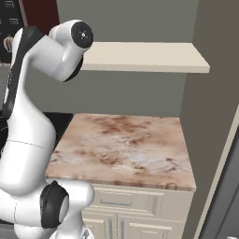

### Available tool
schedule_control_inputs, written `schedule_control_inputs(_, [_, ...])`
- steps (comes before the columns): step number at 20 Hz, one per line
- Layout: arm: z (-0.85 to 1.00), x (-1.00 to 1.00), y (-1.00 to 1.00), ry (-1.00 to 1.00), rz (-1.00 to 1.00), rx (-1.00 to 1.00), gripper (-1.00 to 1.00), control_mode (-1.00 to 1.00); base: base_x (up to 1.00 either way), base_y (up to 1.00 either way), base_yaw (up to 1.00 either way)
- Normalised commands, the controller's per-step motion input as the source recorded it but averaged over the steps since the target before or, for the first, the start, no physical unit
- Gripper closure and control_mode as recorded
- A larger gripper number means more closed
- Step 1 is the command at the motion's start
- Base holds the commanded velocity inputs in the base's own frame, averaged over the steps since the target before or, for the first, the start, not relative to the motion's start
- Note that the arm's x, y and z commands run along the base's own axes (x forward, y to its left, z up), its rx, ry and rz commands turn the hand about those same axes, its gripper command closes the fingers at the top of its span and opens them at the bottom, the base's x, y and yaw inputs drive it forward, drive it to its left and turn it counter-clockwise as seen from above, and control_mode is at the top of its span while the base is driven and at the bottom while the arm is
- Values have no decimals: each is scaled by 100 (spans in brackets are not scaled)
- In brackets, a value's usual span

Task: Move the mayonnaise and oil and vinegar bottle from the cabinet to the dining counter.

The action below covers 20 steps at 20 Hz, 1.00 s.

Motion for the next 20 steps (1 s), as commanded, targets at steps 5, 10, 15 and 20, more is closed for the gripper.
schedule_control_inputs(5, [0, 32, 3, 4, 0, 0, -100, -100, 0, 0, 0])
schedule_control_inputs(10, [0, 40, 0, 0, 5, 2, -100, -100, 0, 0, 0])
schedule_control_inputs(15, [0, 41, 0, 0, 4, 2, -100, -100, 0, 0, 0])
schedule_control_inputs(20, [0, 39, -5, 0, 3, 1, -100, -100, 0, 0, 0])
